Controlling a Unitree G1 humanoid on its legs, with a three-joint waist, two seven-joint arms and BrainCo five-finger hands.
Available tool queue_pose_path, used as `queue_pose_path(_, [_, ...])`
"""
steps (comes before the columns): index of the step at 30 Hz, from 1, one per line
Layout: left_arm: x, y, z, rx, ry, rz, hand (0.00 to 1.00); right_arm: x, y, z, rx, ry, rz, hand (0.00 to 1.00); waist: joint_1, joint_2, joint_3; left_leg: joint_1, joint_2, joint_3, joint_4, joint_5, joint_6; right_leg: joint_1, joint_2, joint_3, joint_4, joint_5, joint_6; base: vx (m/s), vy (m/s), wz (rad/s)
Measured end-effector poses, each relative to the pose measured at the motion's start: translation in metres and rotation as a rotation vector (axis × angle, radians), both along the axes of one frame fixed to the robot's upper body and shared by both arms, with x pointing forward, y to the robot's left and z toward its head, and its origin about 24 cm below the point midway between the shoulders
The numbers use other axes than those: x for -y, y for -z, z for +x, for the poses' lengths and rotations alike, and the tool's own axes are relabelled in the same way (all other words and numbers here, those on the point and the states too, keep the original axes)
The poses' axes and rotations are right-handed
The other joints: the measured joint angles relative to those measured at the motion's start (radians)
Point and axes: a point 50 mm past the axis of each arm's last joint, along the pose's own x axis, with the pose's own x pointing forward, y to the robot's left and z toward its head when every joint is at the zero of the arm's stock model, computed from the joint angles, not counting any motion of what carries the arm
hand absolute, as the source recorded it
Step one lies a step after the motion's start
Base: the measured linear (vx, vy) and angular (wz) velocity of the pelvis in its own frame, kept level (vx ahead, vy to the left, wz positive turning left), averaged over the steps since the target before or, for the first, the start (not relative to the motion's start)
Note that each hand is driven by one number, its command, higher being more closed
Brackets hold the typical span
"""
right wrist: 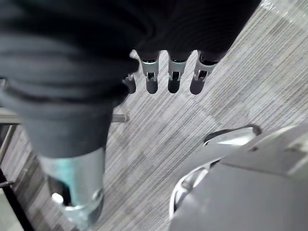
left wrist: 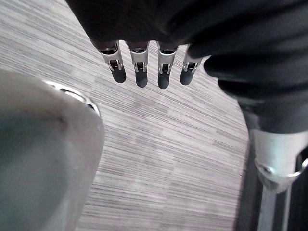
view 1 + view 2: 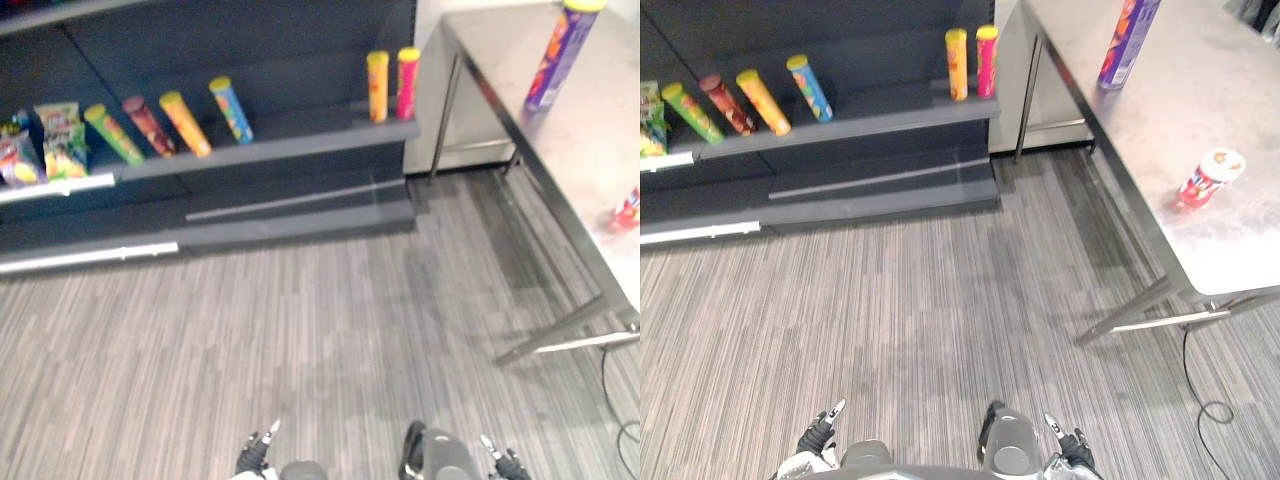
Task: Put the gum and the chips on the shelf.
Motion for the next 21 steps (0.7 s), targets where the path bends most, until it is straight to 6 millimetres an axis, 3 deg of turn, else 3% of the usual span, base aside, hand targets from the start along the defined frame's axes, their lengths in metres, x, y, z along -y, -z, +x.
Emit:
queue_pose_path(1, [0.002,-0.001,0.003,0.010,0.001,-0.005,0.00,0.000,0.000,0.001,0.004,0.002,-0.002,0.00,0.000,0.000,0.000,-0.033,0.004,0.006,0.048,-0.039,0.010,0.017,0.000,0.002,-0.005,-0.007,0.003,0.34,0.029,0.00])
queue_pose_path(2, [0.006,-0.004,0.011,0.052,0.000,-0.011,0.00,-0.002,0.000,0.001,0.004,0.004,0.005,0.00,0.003,-0.002,0.000,-0.113,0.001,0.036,0.092,-0.125,0.032,0.061,0.002,0.003,-0.029,-0.018,0.013,0.27,0.049,0.00])
queue_pose_path(3, [0.005,-0.005,0.013,0.063,0.002,-0.011,0.00,-0.003,0.000,0.001,0.006,0.010,0.008,0.00,0.004,-0.003,0.001,-0.139,-0.003,0.049,0.084,-0.150,0.040,0.076,0.002,0.004,-0.039,-0.020,0.017,0.27,0.078,-0.08])
queue_pose_path(4, [0.005,-0.005,0.014,0.076,-0.013,-0.017,0.00,-0.003,0.000,0.003,0.012,0.015,0.010,0.00,0.007,-0.005,0.001,-0.180,-0.005,0.074,0.049,-0.174,0.051,0.097,0.001,0.010,-0.050,-0.022,0.020,0.29,0.159,-0.38])
queue_pose_path(5, [0.003,-0.007,0.015,0.091,-0.019,-0.014,0.00,-0.005,-0.001,0.006,0.027,0.032,0.020,0.00,0.016,-0.009,0.002,-0.218,-0.022,0.101,-0.086,-0.191,0.060,0.119,-0.006,0.033,-0.054,-0.028,0.033,0.30,0.188,-0.49])
queue_pose_path(7, [0.003,-0.007,0.016,0.097,-0.011,-0.011,0.00,-0.008,-0.001,0.007,0.039,0.047,0.027,0.00,0.019,-0.012,0.001,-0.221,-0.052,0.110,-0.318,-0.172,0.081,0.137,-0.020,0.060,-0.054,-0.039,0.063,0.30,0.240,-0.52])
queue_pose_path(8, [0.005,-0.007,0.016,0.094,-0.008,-0.013,0.00,-0.009,-0.001,0.006,0.043,0.053,0.028,0.00,0.020,-0.012,-0.003,-0.207,-0.073,0.103,-0.476,-0.128,0.094,0.141,-0.027,0.081,-0.049,-0.052,0.087,0.29,0.303,-0.69])
queue_pose_path(9, [0.006,-0.006,0.014,0.090,-0.006,-0.013,0.00,-0.007,-0.001,0.005,0.040,0.053,0.024,0.00,0.030,-0.007,-0.008,-0.192,-0.096,0.065,-0.607,-0.010,0.088,0.145,-0.031,0.124,-0.040,-0.072,0.122,0.38,0.334,-0.70])
queue_pose_path(10, [0.001,-0.006,0.013,0.082,-0.002,0.000,0.00,-0.016,0.001,0.006,0.032,0.036,0.044,0.00,0.020,-0.035,-0.035,-0.170,-0.141,0.084,-0.630,-0.018,0.099,0.161,-0.044,0.172,-0.089,-0.066,0.143,0.40,0.303,-0.53])
queue_pose_path(11, [0.000,-0.006,0.013,0.079,0.003,0.004,0.00,-0.018,0.001,0.006,0.032,0.034,0.050,0.00,0.016,-0.044,-0.040,-0.170,-0.148,0.086,-0.628,-0.027,0.099,0.166,-0.043,0.184,-0.107,-0.060,0.141,0.36,0.202,-0.19])
queue_pose_path(13, [-0.009,-0.006,0.010,0.060,0.028,0.031,0.00,-0.026,0.005,0.000,0.003,0.031,0.078,0.00,0.007,-0.080,-0.056,-0.192,-0.171,0.091,-0.551,-0.108,0.103,0.213,-0.053,0.227,-0.203,-0.004,0.152,0.35,0.223,-0.02])
queue_pose_path(15, [-0.011,-0.006,0.008,0.047,0.028,0.036,0.00,-0.027,0.006,-0.002,-0.008,0.030,0.083,0.00,0.008,-0.097,-0.076,-0.179,-0.192,0.115,-0.530,-0.140,0.122,0.227,-0.077,0.244,-0.222,0.021,0.154,0.38,0.248,-0.16])
queue_pose_path(17, [-0.014,-0.004,0.005,0.025,0.036,0.043,0.00,-0.028,0.006,0.000,-0.006,0.027,0.087,0.00,0.008,-0.098,-0.091,-0.161,-0.206,0.126,-0.518,-0.158,0.146,0.224,-0.093,0.269,-0.214,0.063,0.162,0.32,0.180,-0.29])
queue_pose_path(18, [-0.014,-0.004,0.003,0.019,0.037,0.042,0.00,-0.028,0.006,0.000,-0.006,0.026,0.088,0.00,0.010,-0.096,-0.093,-0.140,-0.209,0.144,-0.522,-0.161,0.152,0.216,-0.101,0.286,-0.183,0.082,0.168,0.30,0.163,-0.51])
queue_pose_path(21, [-0.009,-0.002,0.001,-0.005,0.101,0.049,0.00,-0.027,0.006,-0.001,-0.008,0.018,0.085,0.00,0.019,-0.079,-0.097,-0.035,-0.221,0.196,-0.591,-0.166,0.160,0.070,-0.124,0.340,0.128,0.188,0.170,0.26,0.144,-0.48])
